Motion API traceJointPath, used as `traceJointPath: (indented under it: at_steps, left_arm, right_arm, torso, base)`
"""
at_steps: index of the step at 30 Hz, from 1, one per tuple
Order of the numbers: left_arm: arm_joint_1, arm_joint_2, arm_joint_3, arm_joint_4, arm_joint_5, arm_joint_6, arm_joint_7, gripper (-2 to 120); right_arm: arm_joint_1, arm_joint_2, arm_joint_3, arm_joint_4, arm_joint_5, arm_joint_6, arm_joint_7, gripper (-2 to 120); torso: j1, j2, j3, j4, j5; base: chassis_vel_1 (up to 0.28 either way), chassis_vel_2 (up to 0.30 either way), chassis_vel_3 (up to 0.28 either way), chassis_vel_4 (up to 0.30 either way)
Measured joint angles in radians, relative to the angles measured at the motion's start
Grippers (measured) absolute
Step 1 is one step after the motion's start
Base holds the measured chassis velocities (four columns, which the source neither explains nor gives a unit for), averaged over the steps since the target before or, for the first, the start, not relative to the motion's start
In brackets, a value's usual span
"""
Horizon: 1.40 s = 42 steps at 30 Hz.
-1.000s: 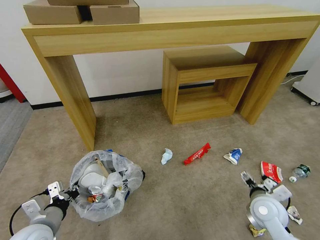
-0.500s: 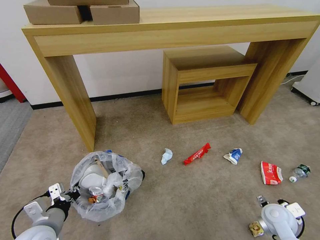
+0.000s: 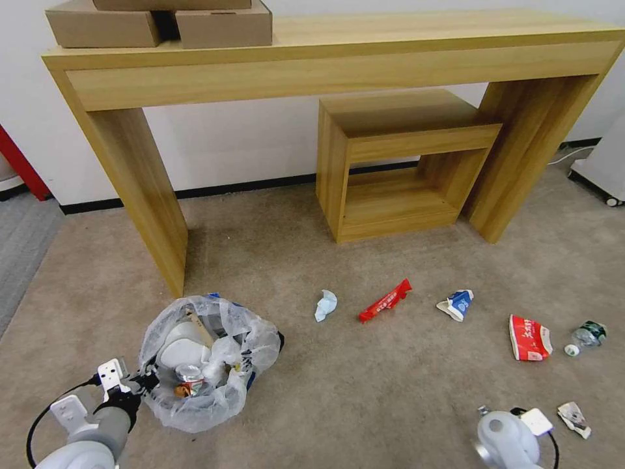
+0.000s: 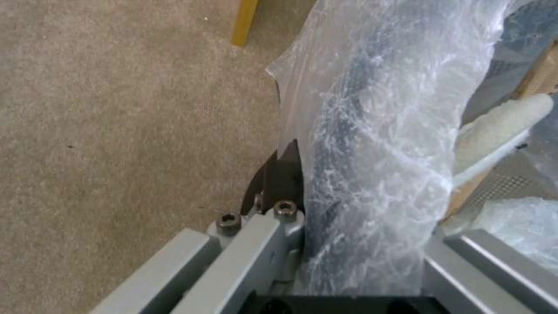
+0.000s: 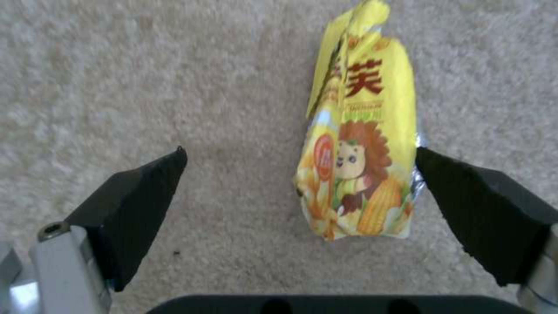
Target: Pick up the trash bin and place the garbage on the floor into it.
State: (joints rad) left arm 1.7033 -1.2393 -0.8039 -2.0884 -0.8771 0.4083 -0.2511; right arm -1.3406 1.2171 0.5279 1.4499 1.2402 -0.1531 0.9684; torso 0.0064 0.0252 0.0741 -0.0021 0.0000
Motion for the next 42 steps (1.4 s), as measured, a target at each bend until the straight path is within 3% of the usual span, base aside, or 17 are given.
traceJointPath:
  at_steps: [4,7,13,15,24,27,32,35,36,39,40,42]
  left_arm:
    - [0.000,-0.001,-0.001,0.002,0.003,-0.005,0.001,0]
    - [0.000,-0.002,-0.001,0.005,0.008,-0.009,0.003,0]
    - [0.002,-0.004,-0.001,0.008,0.013,-0.012,0.008,0]
    - [0.001,-0.005,0.000,0.010,0.015,-0.013,0.009,0]
    - [-0.003,-0.009,0.008,0.019,0.025,-0.020,0.015,0]
    - [-0.002,-0.008,0.008,0.021,0.026,-0.024,0.017,0]
    - [0.000,-0.004,0.006,0.020,0.025,-0.024,0.018,0]
    - [0.002,0.000,0.004,0.014,0.022,-0.024,0.018,0]
    - [0.002,0.000,0.004,0.014,0.022,-0.024,0.018,0]
    - [0.006,0.003,0.002,0.012,0.021,-0.024,0.018,0]
    - [0.006,0.003,0.002,0.012,0.021,-0.024,0.018,0]
    - [0.009,0.004,0.001,0.011,0.021,-0.023,0.018,0]
  right_arm:
    - [0.006,0.007,-0.018,-0.020,-0.029,0.007,-0.008,93]
    - [0.005,0.010,-0.028,-0.035,-0.059,0.020,-0.016,79]
    - [-0.004,0.010,-0.029,-0.035,-0.078,0.025,-0.023,64]
    - [-0.010,0.008,-0.030,-0.031,-0.089,0.028,-0.026,52]
    - [-0.043,0.003,-0.028,-0.010,-0.128,0.036,-0.045,22]
    - [-0.047,0.004,-0.028,-0.010,-0.136,0.039,-0.052,7]
    - [-0.050,0.001,-0.033,-0.012,-0.162,0.073,-0.097,0]
    - [-0.069,-0.015,-0.034,0.017,-0.202,0.181,-0.245,0]
    - [-0.069,-0.015,-0.034,0.017,-0.202,0.181,-0.245,0]
    - [-0.105,-0.047,-0.035,0.103,-0.260,0.330,-0.450,0]
    - [-0.105,-0.047,-0.035,0.103,-0.260,0.330,-0.450,0]
    - [-0.124,-0.083,-0.039,0.178,-0.279,0.405,-0.581,0]
  torso:
    - [0.000,0.000,0.000,0.0000,0.0000]
    - [0.000,0.000,0.000,0.0000,0.0000]
    - [0.000,0.000,0.000,0.0000,0.0000]
    - [0.000,0.000,0.000,0.0000,0.0001]
    - [0.000,0.000,0.000,0.0000,0.0000]
    - [0.000,0.000,0.000,-0.0001,0.0000]
    - [0.000,0.000,0.000,0.0000,0.0002]
    - [0.000,0.000,0.000,0.0000,0.0002]
    - [0.000,0.000,0.000,0.0000,0.0002]
    - [0.000,0.000,0.000,-0.0002,0.0002]
    - [0.000,0.000,0.000,-0.0002,0.0002]
    - [0.000,0.000,0.000,-0.0001,0.0001]
  base:
    - [0.000,0.000,0.000,0.000]
    - [0.000,0.000,0.000,0.000]
    - [0.000,0.000,0.000,0.000]
    - [0.000,0.000,0.000,0.000]
    - [0.000,0.000,0.000,0.000]
    - [0.000,0.000,0.000,0.000]
    - [0.000,0.000,0.000,0.000]
    - [0.000,0.000,0.000,0.000]
    - [0.000,0.000,0.000,0.000]
    - [0.000,0.000,0.000,0.000]
    - [0.000,0.000,0.000,0.000]
    - [0.000,0.000,0.000,0.000]
